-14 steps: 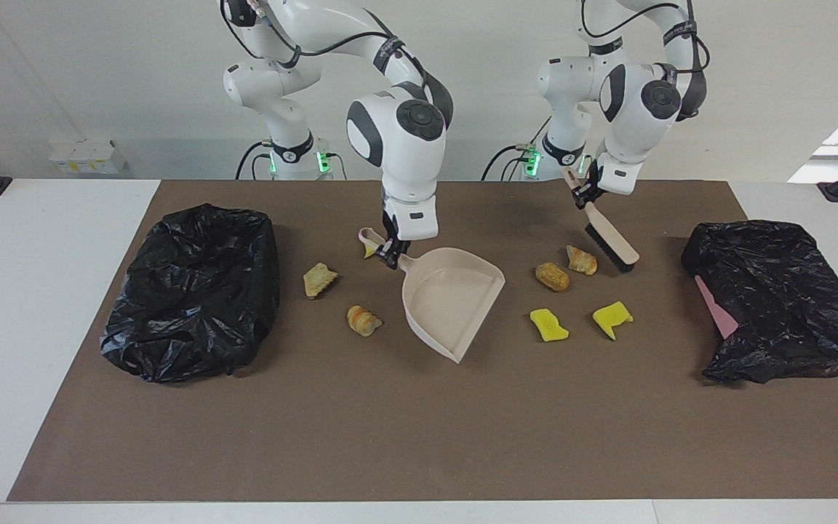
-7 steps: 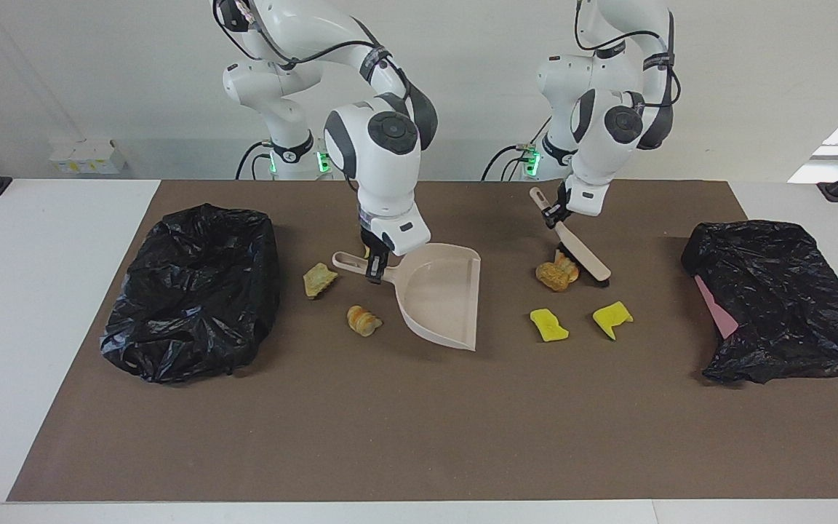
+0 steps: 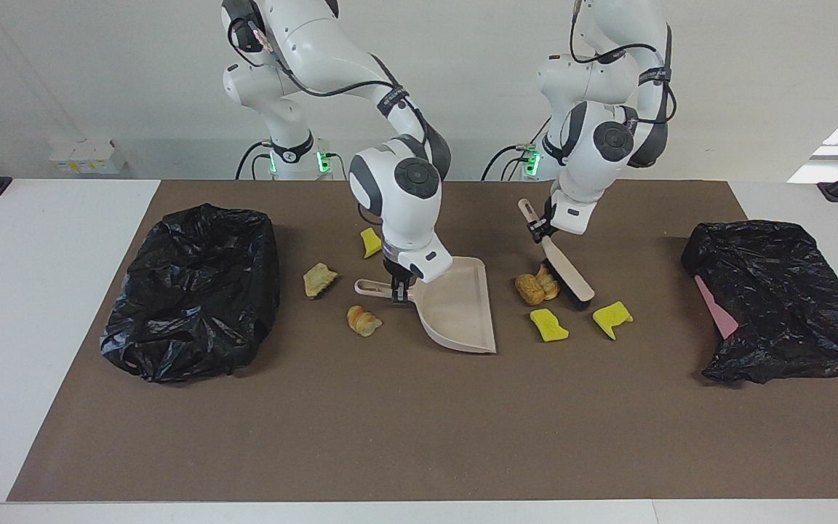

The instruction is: Sweep and dump trash in bin

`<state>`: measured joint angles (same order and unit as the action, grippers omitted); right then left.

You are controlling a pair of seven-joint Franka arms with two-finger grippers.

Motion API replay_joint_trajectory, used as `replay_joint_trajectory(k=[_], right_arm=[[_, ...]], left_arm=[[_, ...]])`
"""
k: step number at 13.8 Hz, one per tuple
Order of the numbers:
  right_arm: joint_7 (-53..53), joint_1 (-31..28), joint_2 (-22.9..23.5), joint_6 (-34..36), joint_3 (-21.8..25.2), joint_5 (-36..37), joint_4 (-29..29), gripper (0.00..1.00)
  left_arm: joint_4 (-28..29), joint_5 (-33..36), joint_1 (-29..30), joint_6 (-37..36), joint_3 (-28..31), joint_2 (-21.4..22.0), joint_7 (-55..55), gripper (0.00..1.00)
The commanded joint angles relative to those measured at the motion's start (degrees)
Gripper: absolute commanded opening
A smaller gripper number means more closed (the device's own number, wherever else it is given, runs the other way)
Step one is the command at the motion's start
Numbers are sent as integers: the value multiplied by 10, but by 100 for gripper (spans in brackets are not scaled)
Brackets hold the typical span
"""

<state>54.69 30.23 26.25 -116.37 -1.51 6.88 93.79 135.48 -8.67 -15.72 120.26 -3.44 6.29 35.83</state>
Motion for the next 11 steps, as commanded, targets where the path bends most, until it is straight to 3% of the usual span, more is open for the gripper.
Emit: replay_joint_trajectory(k=[1, 5, 8, 11], right_arm=[[12, 4, -13, -18, -1, -6, 25, 0], [12, 6, -18, -32, -1, -5, 43, 0], [10, 11, -19, -25, -1, -5, 43, 0], [2, 15, -22, -24, -1, -2, 46, 0]], left_arm=[[-32, 29, 46, -36, 4, -5, -78, 0], [-69, 62, 114, -37, 4, -18, -173, 0], [-112, 63, 127, -81, 4, -19, -192, 0], [-126, 86, 159, -62, 4, -34, -265, 0]])
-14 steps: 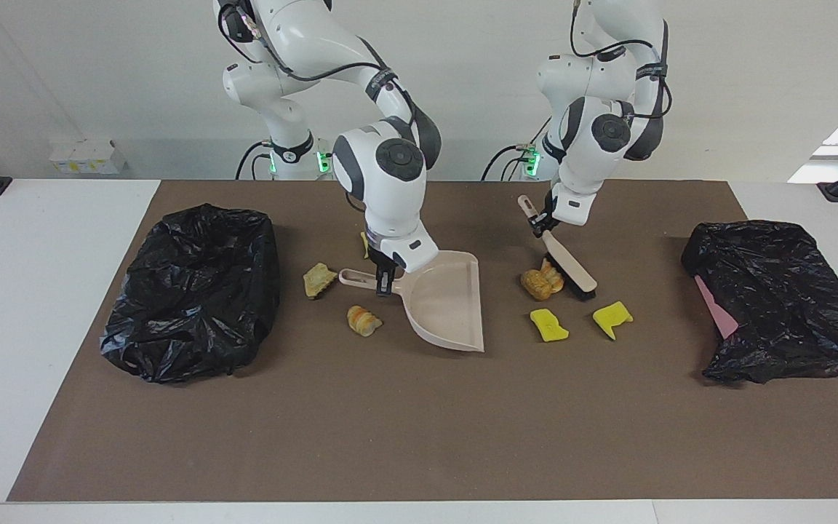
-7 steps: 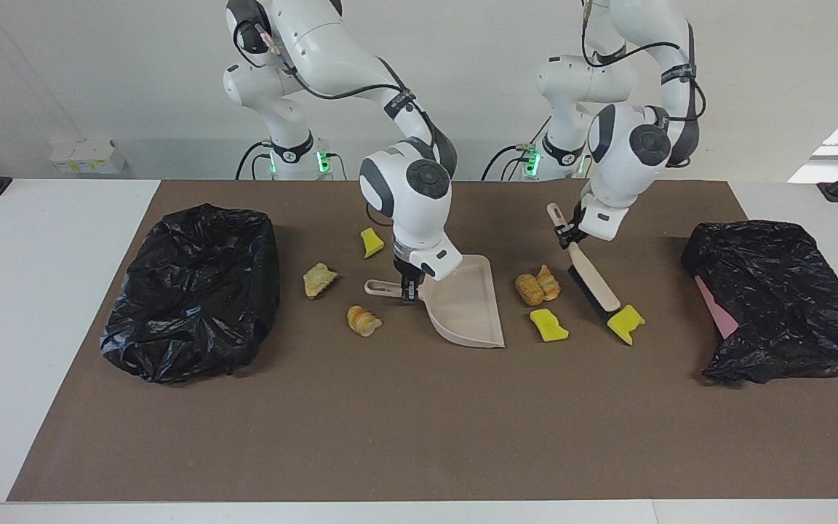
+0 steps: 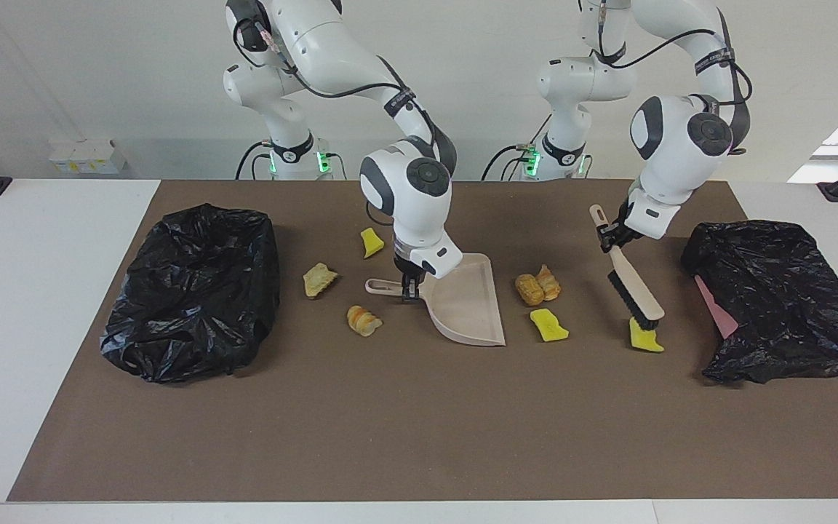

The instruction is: Sweep and dump trash in bin

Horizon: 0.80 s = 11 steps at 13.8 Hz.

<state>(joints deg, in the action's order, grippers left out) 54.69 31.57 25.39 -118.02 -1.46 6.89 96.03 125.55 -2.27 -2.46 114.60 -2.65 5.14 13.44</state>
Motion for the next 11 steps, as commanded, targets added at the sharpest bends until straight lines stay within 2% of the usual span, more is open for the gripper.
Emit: replay_joint_trajectory(k=[1, 7, 9, 11], right_arm=[[-5, 2, -17, -6, -1, 0, 28, 0], [-43, 13, -21, 9, 0, 1, 30, 0], [-45, 14, -23, 11, 0, 2, 30, 0], [-44, 15, -25, 24, 0, 18, 30, 0]], left_arm=[[-38, 50, 30, 3, -4, -33, -54, 0], [-150, 119, 68, 28, -4, -165, -133, 0], [-142, 123, 69, 53, -4, -179, -154, 0], [-124, 121, 57, 28, -7, -170, -155, 0]])
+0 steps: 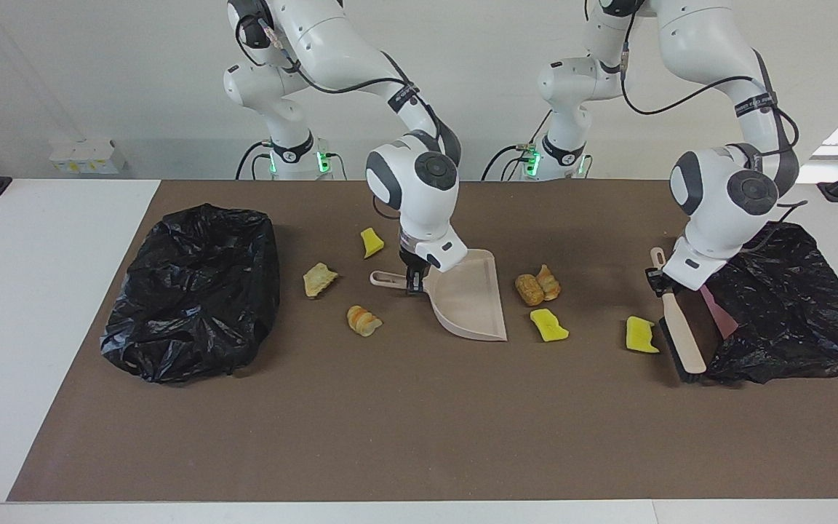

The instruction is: Sweep and dump trash in bin

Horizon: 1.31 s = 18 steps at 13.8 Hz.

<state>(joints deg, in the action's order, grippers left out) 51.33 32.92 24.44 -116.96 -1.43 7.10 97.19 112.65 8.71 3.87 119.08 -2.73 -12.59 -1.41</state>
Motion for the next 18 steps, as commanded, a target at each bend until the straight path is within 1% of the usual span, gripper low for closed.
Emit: replay_joint_trajectory(k=[1, 3, 6, 8, 10, 13, 14, 16, 18], right_arm=[[-11, 1, -16, 16, -1, 23, 20, 0], [-11, 1, -17, 19, -1, 24, 20, 0], [-11, 1, -20, 18, -1, 26, 29, 0], [-11, 1, -20, 17, -1, 29, 29, 0], [-11, 1, -20, 17, -1, 29, 29, 0], [-11, 1, -21, 17, -1, 29, 32, 0], [-11, 1, -21, 17, -1, 30, 32, 0], [-11, 1, -22, 17, -1, 31, 33, 0], [-11, 1, -22, 17, -1, 32, 33, 0]], left_arm=[[25, 11, -7, -26, -10, 20, -9, 0], [79, 3, -41, -27, -10, 52, 3, 0], [123, -20, -81, -26, -10, 80, 41, 0], [145, -52, -97, -23, -10, 92, 43, 0], [158, -88, -112, -19, -10, 100, 61, 0], [158, -108, -179, 5, -10, 100, 143, 0], [158, -126, -202, 17, -10, 99, 154, 0], [153, -186, -229, 32, -10, 93, 155, 0], [152, -214, -274, 48, -10, 91, 152, 0]])
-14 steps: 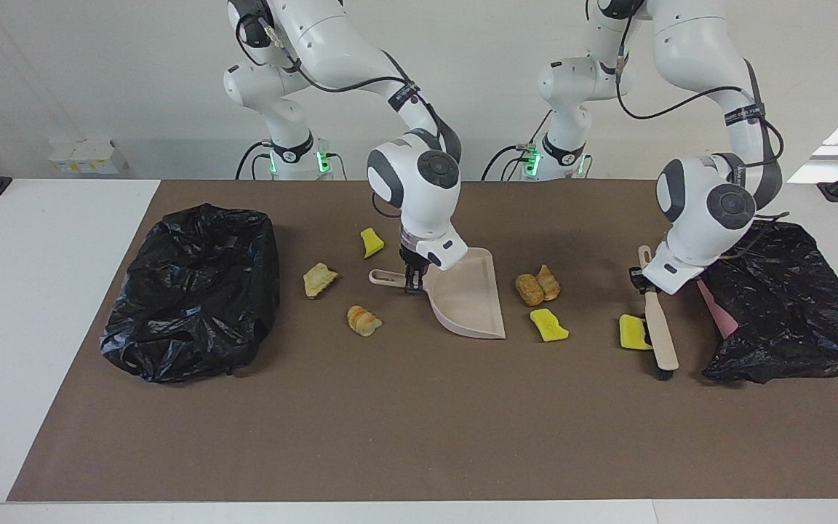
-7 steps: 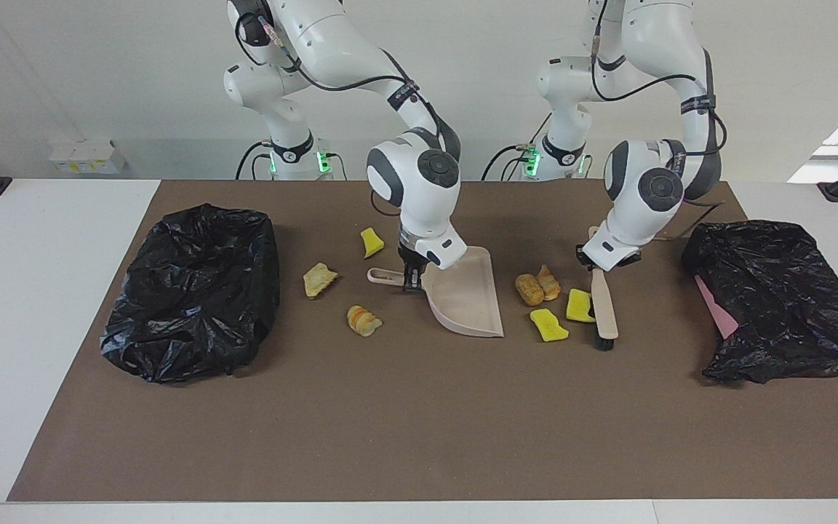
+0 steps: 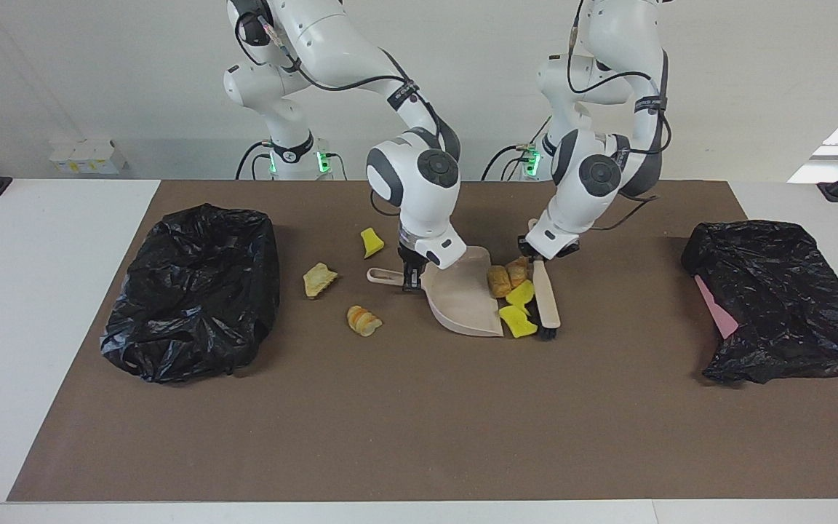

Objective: Sweep and dump trash in bin
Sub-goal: 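Sweep the sponge and bread pieces into the dustpan with the left gripper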

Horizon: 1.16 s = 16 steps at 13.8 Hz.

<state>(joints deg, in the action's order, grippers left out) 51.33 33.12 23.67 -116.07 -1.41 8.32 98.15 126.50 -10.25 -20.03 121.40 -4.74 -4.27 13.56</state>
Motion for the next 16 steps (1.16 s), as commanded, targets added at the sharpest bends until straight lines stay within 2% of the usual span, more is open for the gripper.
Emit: replay_joint_trajectory(k=[1, 3, 6, 9, 11, 13, 16], right_arm=[[-11, -1, -14, 8, -1, 20, 23, 0], [-11, -1, -14, 8, -1, 20, 23, 0], [-11, -1, -14, 8, -1, 20, 23, 0], [-11, -1, -14, 8, -1, 20, 23, 0], [-7, -1, -14, 8, -1, 21, 23, 0], [-4, -1, -14, 5, -1, 21, 23, 0], [-3, -1, -13, 1, -2, 35, 22, 0]], left_arm=[[11, -43, -47, 24, 9, 7, -4, 0], [6, -86, -68, 16, 4, 8, -22, 0], [2, -169, -54, -4, 5, 6, -106, 0], [-13, -169, -30, -46, 13, 38, -92, 0], [-13, -164, -6, -91, 14, 67, -23, 0], [-12, -116, 0, -141, 14, 82, 57, 0], [25, -68, 1, -158, 13, 110, 178, 0]])
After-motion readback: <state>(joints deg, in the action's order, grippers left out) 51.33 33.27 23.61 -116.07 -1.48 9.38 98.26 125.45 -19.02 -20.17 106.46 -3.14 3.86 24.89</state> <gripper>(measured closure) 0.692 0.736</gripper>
